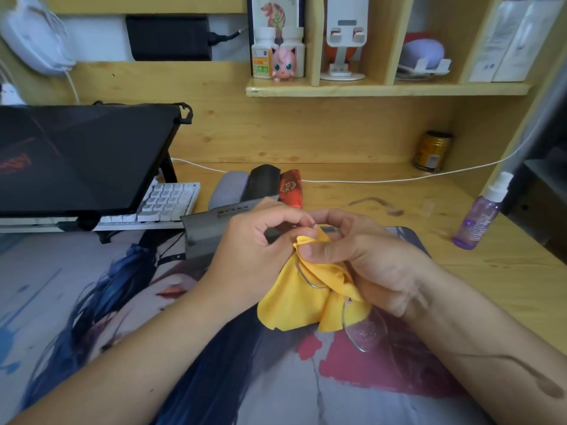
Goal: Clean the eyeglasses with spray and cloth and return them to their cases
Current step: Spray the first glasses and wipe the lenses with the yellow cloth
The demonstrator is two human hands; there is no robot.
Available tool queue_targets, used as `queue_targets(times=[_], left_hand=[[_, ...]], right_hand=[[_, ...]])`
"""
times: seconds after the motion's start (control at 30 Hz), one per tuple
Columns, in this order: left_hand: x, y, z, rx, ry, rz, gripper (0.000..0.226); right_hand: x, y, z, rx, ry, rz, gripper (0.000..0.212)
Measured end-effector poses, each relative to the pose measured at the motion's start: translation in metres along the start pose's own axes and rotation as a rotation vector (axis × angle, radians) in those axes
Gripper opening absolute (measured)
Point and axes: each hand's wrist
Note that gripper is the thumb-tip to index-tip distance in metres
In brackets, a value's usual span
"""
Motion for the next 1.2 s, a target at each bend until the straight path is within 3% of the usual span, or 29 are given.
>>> queue_targets(times=[0.3,0.53,0.8,1.0,1.07,1.2], left_hand=[[0.001,-0.017,0.004,0.049,-0.052,-0.196,0.005],[0.001,-0.027,0.008,0.023,0.013,-0.163,0.005],[0.004,-0.02,0.002,-0.168,0.076,-0.121,0.007],[0.008,-0.013,-0.001,-0.249,0.122,-0.053,0.004],[0.008,-0.012,-0.001,-0.257,0.124,-0.065,0.007],[0.008,-0.013,0.001,-0.225,0.111,-0.066,0.007]], right_hand=[[-0.001,-0.002,0.001,0.134,-0.043,0.045,0.04],[-0.009,-0.012,-0.006,-0.051,-0.057,-0.338,0.059],[-0.009,0.001,-0.013,-0.232,-0.047,-0.388,0.046],[-0.013,0.004,-0.017,-0.433,0.08,-0.322,0.044],[-0.013,0.006,-0.017,-0.428,0.064,-0.38,0.037],[-0.01,0.008,-0.016,-0.269,-0.056,-0.497,0.033]])
Point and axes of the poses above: each hand's wrist, its own z-axis towards the middle knuckle, its own y-axis out of the palm, x = y × z, and after that the axes turned 9 degrees about -z, right-handed
